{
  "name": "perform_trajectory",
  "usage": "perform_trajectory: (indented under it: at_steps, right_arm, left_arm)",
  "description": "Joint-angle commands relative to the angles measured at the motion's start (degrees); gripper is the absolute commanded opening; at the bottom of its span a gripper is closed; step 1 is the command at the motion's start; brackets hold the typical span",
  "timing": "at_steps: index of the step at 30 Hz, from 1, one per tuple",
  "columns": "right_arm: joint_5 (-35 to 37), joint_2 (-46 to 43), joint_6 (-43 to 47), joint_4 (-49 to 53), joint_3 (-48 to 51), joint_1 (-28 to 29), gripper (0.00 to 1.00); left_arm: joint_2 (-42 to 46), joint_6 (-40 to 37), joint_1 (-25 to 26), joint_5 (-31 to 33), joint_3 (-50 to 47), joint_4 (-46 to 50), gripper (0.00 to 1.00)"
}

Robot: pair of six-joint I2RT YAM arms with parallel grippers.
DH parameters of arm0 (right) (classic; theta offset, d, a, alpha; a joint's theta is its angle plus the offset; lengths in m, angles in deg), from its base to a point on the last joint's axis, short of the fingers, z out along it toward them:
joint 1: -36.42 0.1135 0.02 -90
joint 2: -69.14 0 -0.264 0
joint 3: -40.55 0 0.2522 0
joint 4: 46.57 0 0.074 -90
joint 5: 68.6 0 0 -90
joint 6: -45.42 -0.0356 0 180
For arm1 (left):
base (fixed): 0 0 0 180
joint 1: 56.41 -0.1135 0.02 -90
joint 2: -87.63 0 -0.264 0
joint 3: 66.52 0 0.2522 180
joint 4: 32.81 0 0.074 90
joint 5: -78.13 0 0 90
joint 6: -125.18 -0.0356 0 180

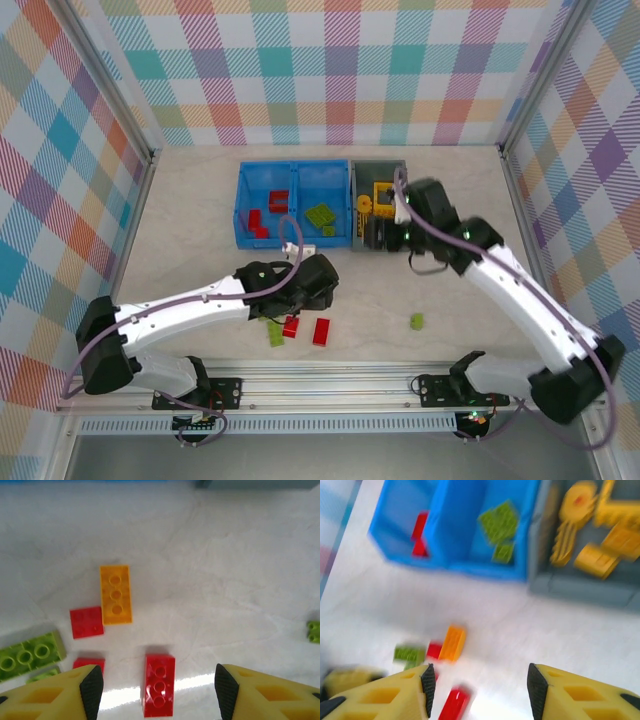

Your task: Sort the legos into containers by color

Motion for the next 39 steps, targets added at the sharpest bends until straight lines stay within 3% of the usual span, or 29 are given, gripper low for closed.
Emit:
perform_trajectory:
  at_steps: [1,4,8,13,18,24,32,36,39]
  right_arm:
    - [1.1,-6.8,-6.7,3.7,8.0,5.7,0.57]
    - [-3.1,-14.8,-11.2,3.6,15.3,10.2,0.62]
    - [-12.0,-25.5,-14.3,2.8,21.3,11.8,0.68]
    - [-12.0,-31.5,-14.5,11.1,18.5,11.9,0.71]
    - [-11.6,-32.2,-16.0,11.7,18.0,11.9,0.7]
    - [-11.5,-31.5,-16.5,9.6,19.3,11.8,0.69]
    - [-11.3,-30.2,-15.5,9.1,19.4,11.9,0.67]
    - [-12.0,-27.9,-14.0,6.7,19.1,11.9,0.64]
    - [-12.6,-23.4,-11.9,3.3,17.3,12.3,0.63]
  left_arm:
    - [-3.1,2.6,1.9,-5.0,-2.4,-0.9,0.63]
    - [-6.4,3.9,3.4,-6.3,-3.4,-2.2,0.66]
    - [-11.0,4.4,4.5,-6.4,-3.5,-3.1,0.68]
    - [-15.8,4.8,4.9,-8.2,-3.8,-5.0,0.69]
    - [-18.7,4.9,4.8,-9.4,-4.9,-7.3,0.64]
    - [-19.9,4.5,4.9,-8.3,-5.7,-9.2,0.43]
    - [-18.0,3.0,4.3,-3.9,-3.6,-6.0,0.34]
    - [-10.8,0.7,0.6,-2.5,-1.8,-1.6,0.34]
    - [-4.3,-3.4,-5.4,-2.3,0.4,2.7,0.34]
